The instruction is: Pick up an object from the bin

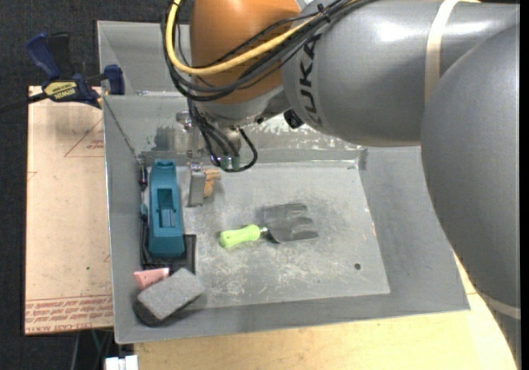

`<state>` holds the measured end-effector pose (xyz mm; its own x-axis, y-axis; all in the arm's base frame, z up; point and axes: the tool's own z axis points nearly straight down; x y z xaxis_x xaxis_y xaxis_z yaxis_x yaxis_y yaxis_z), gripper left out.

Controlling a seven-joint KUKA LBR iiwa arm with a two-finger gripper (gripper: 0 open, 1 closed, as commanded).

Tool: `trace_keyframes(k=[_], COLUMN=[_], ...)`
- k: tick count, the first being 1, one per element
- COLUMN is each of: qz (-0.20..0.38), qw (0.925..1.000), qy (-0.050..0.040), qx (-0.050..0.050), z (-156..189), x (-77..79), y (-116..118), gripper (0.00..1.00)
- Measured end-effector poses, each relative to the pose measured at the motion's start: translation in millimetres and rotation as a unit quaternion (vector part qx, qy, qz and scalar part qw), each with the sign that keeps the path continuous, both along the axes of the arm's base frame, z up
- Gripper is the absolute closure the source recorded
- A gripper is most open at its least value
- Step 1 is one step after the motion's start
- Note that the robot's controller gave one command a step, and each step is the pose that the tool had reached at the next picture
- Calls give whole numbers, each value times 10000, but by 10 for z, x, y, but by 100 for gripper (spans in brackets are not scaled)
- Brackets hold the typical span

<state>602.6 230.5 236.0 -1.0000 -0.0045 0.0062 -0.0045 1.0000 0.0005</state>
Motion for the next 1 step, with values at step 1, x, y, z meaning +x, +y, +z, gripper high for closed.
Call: trace_keyframes(k=[1], qz=[-15], qw=[10000], qy=[-37], qx=[6], z=[45], x=[20], y=[-12], gripper=[0])
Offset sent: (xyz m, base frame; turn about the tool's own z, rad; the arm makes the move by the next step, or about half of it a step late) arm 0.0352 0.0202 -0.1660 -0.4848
